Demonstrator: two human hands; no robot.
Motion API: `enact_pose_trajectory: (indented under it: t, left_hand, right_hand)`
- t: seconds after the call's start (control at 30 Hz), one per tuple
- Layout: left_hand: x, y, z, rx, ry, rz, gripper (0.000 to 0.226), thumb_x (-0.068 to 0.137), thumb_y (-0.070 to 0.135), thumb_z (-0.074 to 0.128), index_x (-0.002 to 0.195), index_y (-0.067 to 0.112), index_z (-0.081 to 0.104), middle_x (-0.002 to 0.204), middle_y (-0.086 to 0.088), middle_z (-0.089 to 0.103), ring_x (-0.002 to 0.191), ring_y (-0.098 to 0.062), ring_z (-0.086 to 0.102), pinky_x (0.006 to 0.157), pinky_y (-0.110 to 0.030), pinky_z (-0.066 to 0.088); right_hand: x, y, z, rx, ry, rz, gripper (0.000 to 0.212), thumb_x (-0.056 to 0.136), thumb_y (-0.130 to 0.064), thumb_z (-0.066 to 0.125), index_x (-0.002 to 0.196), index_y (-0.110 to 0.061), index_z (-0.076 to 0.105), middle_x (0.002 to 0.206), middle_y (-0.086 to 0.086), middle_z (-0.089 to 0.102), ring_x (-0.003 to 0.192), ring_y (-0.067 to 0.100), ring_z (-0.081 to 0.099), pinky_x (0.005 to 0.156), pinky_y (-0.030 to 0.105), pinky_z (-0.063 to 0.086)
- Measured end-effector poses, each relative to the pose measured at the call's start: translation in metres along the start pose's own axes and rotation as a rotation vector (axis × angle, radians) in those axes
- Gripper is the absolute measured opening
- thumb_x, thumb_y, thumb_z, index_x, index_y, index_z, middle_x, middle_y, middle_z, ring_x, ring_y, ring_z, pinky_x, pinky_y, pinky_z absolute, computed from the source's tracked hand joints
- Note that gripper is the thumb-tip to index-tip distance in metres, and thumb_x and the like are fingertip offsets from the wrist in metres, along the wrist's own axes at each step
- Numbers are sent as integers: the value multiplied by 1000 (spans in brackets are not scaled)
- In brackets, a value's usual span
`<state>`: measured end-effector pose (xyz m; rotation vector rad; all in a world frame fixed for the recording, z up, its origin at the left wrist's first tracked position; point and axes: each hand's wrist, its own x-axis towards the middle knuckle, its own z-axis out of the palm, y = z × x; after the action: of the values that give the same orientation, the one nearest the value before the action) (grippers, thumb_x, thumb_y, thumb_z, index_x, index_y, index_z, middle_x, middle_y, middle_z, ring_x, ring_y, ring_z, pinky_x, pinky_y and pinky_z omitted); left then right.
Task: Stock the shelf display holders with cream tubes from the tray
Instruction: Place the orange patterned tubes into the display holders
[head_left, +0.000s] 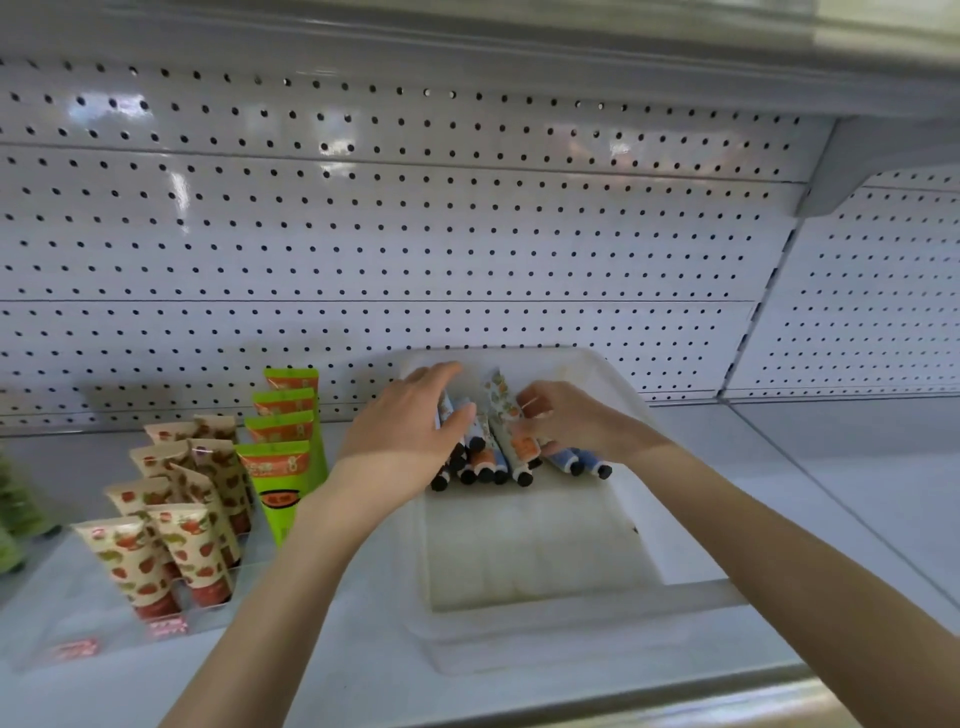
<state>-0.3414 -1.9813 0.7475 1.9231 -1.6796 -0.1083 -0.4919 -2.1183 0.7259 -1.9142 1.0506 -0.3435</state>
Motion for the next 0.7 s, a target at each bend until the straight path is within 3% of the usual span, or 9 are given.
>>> enact_pose_trajectory:
  t: [0.17, 0.27, 0.4, 0.47, 0.6, 0.7]
  left_hand:
    - [8, -1, 6, -223, 106, -27, 44, 95, 31, 49, 135, 16, 42, 138, 0, 47, 124, -18, 45, 96, -29, 37]
    - [11, 2, 8, -396, 150, -27, 36, 92, 29, 54, 125, 12, 54, 127, 2, 57, 119, -13, 51, 88, -21, 38]
    - [12, 8, 9, -654, 238, -2, 16, 86, 17, 64, 101, 12, 65, 98, 6, 67, 90, 3, 59, 74, -3, 42]
    - [11, 10, 9, -746, 220, -26, 12, 84, 15, 67, 96, 14, 66, 92, 9, 67, 82, 4, 61, 72, -5, 45]
    - [10, 13, 13, -807, 175, -38, 12, 81, 17, 69, 87, 26, 66, 92, 9, 69, 87, -6, 65, 78, -18, 51]
    - [9, 15, 11, -874, 196, -40, 11, 81, 16, 69, 85, 26, 66, 89, 8, 70, 81, -2, 65, 72, -14, 50]
  right_hand:
    - [-13, -9, -9, 355, -174, -150, 24, 89, -13, 60, 112, -14, 55, 108, 1, 61, 88, 14, 67, 74, 25, 55]
    - [-17, -12, -9, 501, -276, -210, 23, 88, -7, 58, 110, -12, 57, 108, 6, 60, 92, 22, 65, 85, 36, 55]
    - [-19, -14, -5, 576, -364, -255, 37, 75, -12, 73, 109, -12, 60, 106, 5, 63, 96, 26, 64, 84, 39, 54]
    - [-19, -15, -4, 595, -385, -259, 43, 68, -18, 74, 108, -12, 61, 103, 5, 65, 94, 25, 65, 83, 39, 54]
    - [-20, -15, -1, 590, -369, -262, 26, 77, -5, 71, 101, -12, 63, 96, 3, 66, 90, 22, 65, 91, 43, 52]
    - [-23, -17, -4, 590, -356, -260, 32, 75, -17, 70, 104, -9, 62, 101, 7, 66, 95, 23, 65, 91, 40, 53]
